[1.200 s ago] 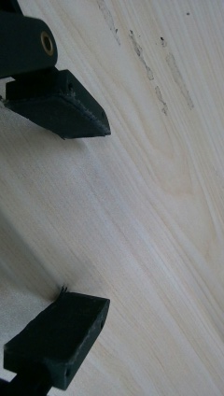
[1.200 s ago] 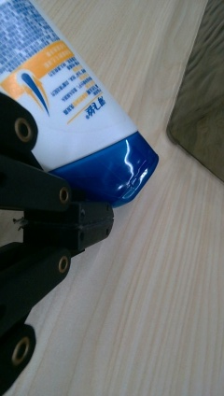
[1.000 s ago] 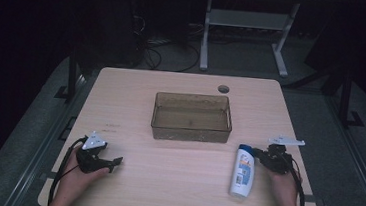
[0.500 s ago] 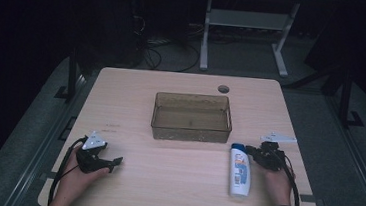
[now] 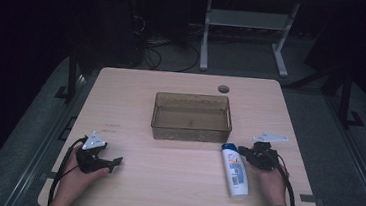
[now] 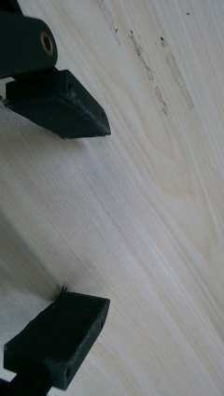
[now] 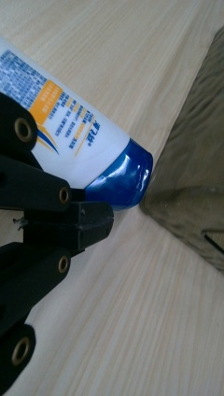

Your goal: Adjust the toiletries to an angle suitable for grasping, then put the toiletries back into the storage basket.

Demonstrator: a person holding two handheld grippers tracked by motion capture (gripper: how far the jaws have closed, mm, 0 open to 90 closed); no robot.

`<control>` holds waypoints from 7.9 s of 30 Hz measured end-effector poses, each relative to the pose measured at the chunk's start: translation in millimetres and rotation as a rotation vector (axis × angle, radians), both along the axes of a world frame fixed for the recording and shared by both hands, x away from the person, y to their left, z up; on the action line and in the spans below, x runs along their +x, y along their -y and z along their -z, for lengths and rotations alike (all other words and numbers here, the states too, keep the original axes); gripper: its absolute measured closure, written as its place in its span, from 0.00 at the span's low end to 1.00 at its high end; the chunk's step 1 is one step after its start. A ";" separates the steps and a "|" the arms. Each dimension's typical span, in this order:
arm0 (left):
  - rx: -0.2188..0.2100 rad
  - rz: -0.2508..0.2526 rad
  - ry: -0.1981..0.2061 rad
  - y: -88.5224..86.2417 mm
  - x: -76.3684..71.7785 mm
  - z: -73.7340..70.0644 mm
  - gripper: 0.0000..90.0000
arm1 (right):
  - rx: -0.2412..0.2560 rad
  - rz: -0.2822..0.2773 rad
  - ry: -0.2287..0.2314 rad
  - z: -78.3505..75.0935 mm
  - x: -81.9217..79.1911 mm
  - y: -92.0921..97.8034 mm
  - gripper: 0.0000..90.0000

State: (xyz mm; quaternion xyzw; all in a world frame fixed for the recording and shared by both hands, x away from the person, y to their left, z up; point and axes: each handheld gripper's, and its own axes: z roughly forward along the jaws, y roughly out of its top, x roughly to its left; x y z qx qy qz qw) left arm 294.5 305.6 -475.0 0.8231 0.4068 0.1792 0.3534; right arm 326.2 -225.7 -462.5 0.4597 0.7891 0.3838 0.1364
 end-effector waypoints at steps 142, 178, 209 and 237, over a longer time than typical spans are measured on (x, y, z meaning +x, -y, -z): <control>-0.001 -0.001 0.001 0.1 0.0 0.0 0.15 | -0.090 -0.219 -0.100 -46.2 -18.2 -69.7 0.37; -0.001 0.000 0.001 0.1 0.0 0.0 0.15 | 0.170 -0.128 0.118 -72.2 -37.5 -14.0 0.38; -0.001 0.000 0.000 0.1 0.0 0.0 0.15 | 0.200 -0.055 0.276 -105.6 -22.6 -3.5 0.37; 0.000 -0.001 -0.002 0.1 0.0 -0.3 0.15 | 0.171 -0.032 0.350 -138.7 19.4 -22.0 0.37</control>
